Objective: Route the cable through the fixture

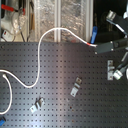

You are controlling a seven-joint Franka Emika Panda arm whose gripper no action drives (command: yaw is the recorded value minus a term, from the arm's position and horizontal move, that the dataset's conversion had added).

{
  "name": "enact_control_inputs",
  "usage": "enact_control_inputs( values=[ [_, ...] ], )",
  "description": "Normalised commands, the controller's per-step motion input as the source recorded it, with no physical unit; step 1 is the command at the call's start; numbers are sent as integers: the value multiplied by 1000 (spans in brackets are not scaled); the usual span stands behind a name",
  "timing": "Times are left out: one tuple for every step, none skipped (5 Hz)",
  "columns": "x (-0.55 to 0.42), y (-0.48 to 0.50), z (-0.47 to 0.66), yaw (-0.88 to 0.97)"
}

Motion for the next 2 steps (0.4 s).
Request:
enact_control_inputs(
  values=[
    [-365,-65,135,157],
    [-367,43,225,140]
  ],
)
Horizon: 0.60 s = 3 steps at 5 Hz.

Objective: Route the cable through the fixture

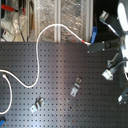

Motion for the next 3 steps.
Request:
enact_control_inputs(
  values=[
    [-366,179,289,191],
    [-307,287,322,177],
    [-58,371,223,0]
  ],
)
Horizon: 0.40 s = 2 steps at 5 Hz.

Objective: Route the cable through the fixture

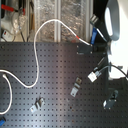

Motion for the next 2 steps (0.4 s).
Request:
enact_control_inputs(
  values=[
    [1,444,208,31],
    [126,541,192,66]
  ],
)
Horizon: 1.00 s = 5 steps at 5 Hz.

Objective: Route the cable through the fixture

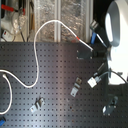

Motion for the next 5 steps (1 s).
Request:
enact_control_inputs(
  values=[
    [133,511,184,63],
    [113,508,156,106],
    [-125,10,87,408],
    [4,59,176,451],
    [212,67,223,337]
  ],
)
